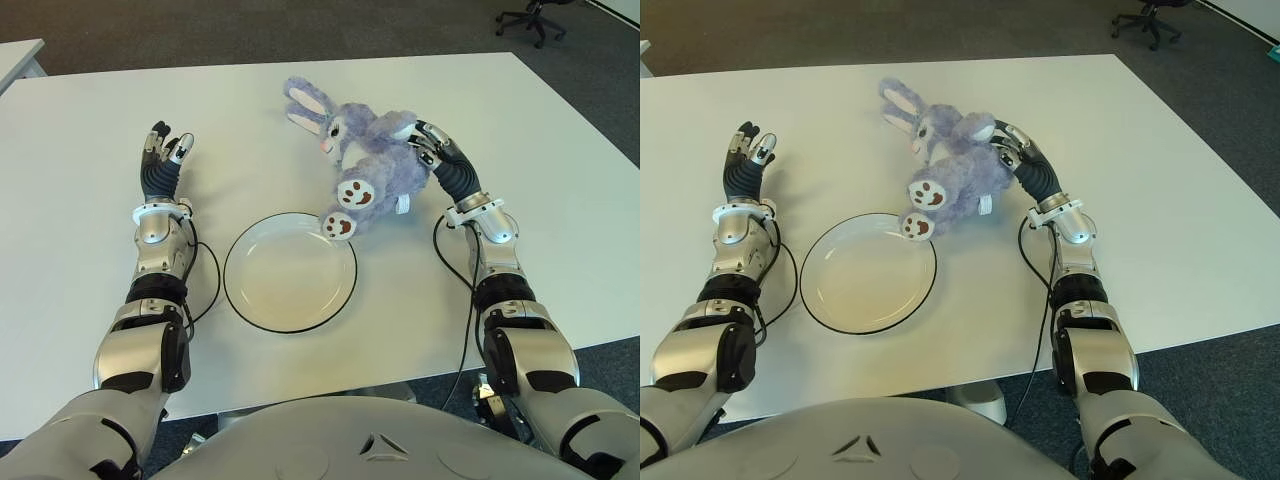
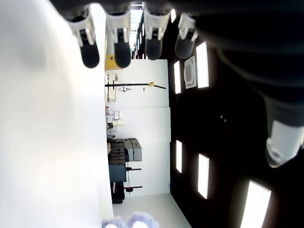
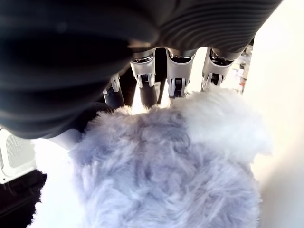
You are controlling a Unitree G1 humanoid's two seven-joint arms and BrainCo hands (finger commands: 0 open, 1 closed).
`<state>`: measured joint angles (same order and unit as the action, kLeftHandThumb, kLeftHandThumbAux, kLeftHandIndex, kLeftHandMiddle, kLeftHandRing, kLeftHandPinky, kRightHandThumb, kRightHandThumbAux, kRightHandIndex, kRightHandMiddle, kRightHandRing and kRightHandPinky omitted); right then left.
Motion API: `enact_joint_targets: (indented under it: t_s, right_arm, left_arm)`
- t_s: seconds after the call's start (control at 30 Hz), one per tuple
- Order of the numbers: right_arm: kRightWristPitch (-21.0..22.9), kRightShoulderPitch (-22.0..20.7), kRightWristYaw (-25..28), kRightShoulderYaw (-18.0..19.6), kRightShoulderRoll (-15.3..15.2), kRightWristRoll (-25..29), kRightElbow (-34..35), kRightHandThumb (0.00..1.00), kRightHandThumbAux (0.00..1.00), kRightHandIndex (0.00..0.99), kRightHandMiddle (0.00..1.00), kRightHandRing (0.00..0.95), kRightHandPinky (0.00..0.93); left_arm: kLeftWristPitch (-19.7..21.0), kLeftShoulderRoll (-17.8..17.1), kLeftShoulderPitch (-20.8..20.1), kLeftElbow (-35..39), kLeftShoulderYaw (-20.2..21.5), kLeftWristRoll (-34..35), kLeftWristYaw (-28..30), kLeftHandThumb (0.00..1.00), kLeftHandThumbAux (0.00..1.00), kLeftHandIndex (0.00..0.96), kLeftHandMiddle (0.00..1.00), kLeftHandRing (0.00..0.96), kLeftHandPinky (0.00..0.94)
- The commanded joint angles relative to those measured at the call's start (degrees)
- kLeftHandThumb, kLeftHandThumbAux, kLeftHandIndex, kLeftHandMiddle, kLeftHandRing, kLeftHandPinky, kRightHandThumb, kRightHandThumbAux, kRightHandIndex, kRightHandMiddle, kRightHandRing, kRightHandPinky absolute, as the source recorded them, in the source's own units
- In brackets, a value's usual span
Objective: Put the doll into the plate.
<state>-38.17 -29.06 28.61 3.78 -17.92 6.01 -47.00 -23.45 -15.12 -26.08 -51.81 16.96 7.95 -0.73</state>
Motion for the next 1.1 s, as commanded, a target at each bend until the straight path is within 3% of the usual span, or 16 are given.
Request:
enact_joint_targets:
  t_s: [0.03,0.3,0.5,1.1]
  right_arm:
    - [2.2,12.4,0.3,-1.5,4.7,-0.5,-5.4,0.797,0.391,0.087,0.041,0.112,0.183]
    - [1.9,12.3,2.2,-1.8,4.5,-0.3,-5.7,0.623,0.325,0.000,0.000,0.003,0.103]
    - [1.5,12.3,1.7,-2.4,4.0,-1.7,-5.8,0.562,0.272,0.000,0.000,0.000,0.047]
    - [0.6,12.7,-3.2,-5.1,2.0,-7.2,-5.0,0.496,0.168,0.000,0.000,0.000,0.014]
  left_arm:
    - [3.2,2.7,6.5,-4.5,-0.8,-0.6,-0.6,0.021,0.522,0.000,0.075,0.105,0.141]
    - [3.2,2.7,6.5,-4.4,-0.8,-0.6,-0.4,0.023,0.526,0.000,0.076,0.111,0.148]
    - [3.2,2.8,6.6,-4.4,-0.7,-0.5,-0.5,0.026,0.528,0.000,0.077,0.110,0.139]
    - [3.3,2.8,6.7,-4.2,-0.8,-0.5,-0.2,0.025,0.525,0.000,0.073,0.104,0.138]
